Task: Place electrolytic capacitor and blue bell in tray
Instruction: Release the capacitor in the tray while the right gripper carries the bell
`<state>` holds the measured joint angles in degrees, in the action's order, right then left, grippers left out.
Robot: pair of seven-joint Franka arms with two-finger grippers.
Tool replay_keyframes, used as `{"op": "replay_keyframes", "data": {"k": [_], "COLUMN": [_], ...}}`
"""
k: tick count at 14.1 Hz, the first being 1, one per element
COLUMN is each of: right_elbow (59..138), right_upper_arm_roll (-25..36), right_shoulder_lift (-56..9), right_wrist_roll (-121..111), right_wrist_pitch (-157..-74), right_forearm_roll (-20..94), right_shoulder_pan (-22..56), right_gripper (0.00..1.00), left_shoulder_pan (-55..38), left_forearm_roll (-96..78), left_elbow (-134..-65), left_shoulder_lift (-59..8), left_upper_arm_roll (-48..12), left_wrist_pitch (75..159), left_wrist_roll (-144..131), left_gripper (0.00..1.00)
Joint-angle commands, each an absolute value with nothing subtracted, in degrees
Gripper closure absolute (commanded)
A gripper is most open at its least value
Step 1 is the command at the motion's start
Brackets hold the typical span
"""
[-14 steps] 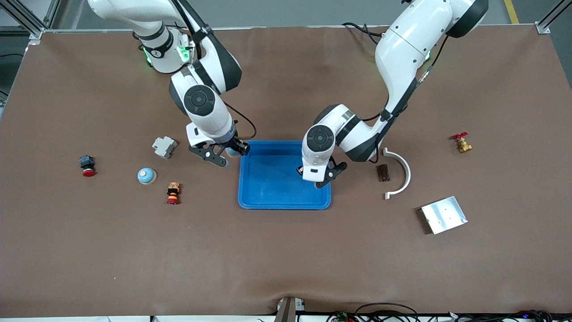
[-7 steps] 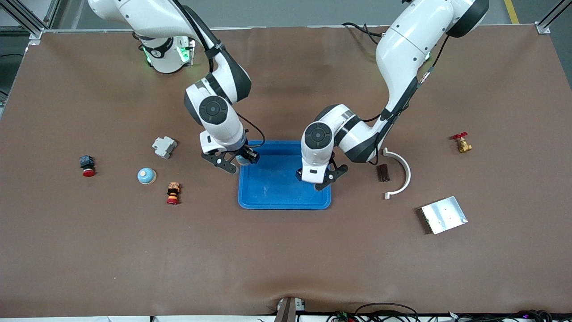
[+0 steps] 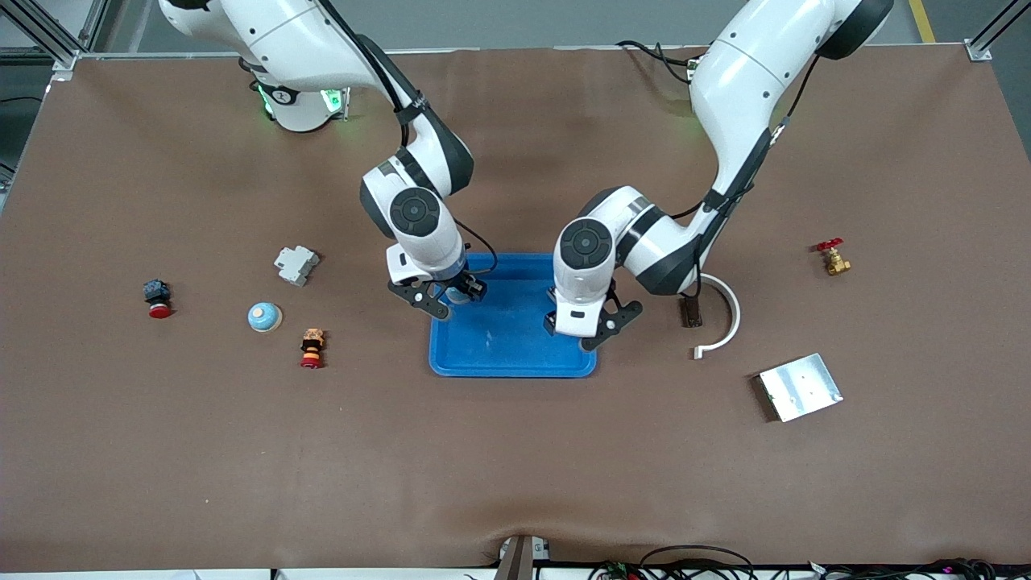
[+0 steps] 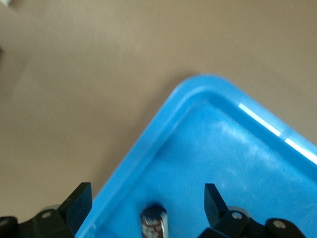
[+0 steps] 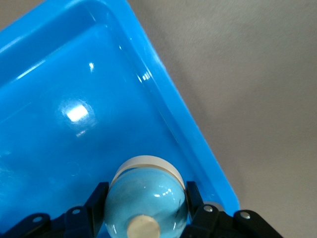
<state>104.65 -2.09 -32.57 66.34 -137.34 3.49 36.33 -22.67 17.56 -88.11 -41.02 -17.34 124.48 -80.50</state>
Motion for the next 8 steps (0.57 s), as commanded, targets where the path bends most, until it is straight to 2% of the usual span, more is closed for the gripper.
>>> {"op": "replay_keyframes", "data": {"k": [1,8], "right_elbow": [102.75,98.53], "right_upper_arm_roll": [-1.05,-1.05], "right_shoulder_lift": [-34.45,-39.46], "right_wrist_roll": [68.12,71.81], "right_wrist_pitch": [-137.72,-137.99], "right_forearm_roll": [3.25,1.93], "right_shoulder_pan": [37.97,39.55], "right_gripper": [1.0,1.0], "left_shoulder_pan": [-21.19,-15.21], "left_forearm_roll": [19.16,19.16], "left_elbow": [-88.42,-88.86], "left_shoulder_lift": [-38.76,-34.28], "left_upper_arm_roll": [-17.31,-17.66], "left_wrist_pitch": [121.65,116.37], "left_wrist_roll": [-74.99,-59.87], "left_gripper": [0.0,0.0]}}
